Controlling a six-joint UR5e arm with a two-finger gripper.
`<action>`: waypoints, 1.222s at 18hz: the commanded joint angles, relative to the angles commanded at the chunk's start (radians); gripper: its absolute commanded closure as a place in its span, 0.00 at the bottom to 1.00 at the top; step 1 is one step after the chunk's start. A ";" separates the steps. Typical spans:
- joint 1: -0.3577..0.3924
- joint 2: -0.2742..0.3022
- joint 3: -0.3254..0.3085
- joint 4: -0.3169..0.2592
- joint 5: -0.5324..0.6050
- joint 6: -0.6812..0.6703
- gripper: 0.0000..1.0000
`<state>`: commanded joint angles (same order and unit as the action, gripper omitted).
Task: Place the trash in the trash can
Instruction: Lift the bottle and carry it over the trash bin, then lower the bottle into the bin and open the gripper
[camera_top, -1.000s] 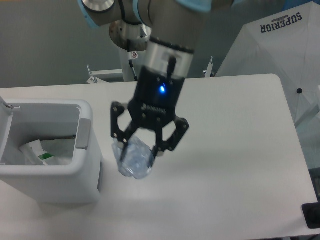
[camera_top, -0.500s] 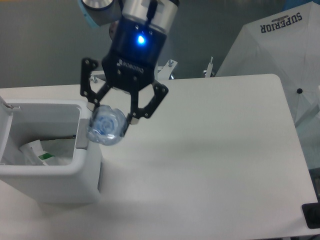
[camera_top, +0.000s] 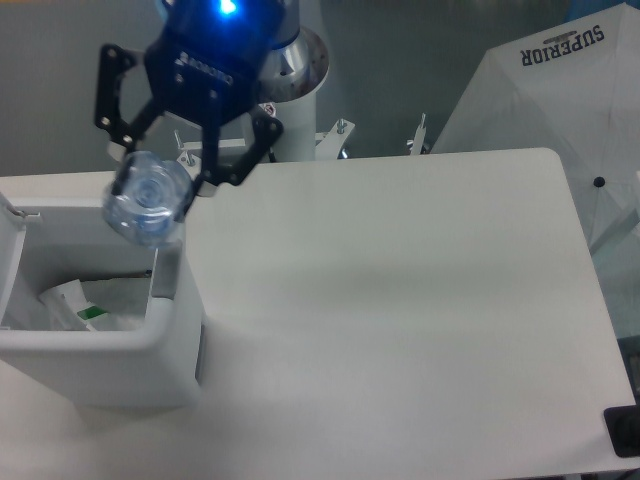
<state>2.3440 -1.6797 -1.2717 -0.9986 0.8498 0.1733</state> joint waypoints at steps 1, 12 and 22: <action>-0.009 -0.002 -0.005 0.000 0.000 0.000 0.48; -0.089 -0.046 -0.068 0.095 0.002 0.011 0.47; -0.124 -0.075 -0.121 0.114 0.006 0.087 0.32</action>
<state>2.2197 -1.7549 -1.3927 -0.8851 0.8559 0.2606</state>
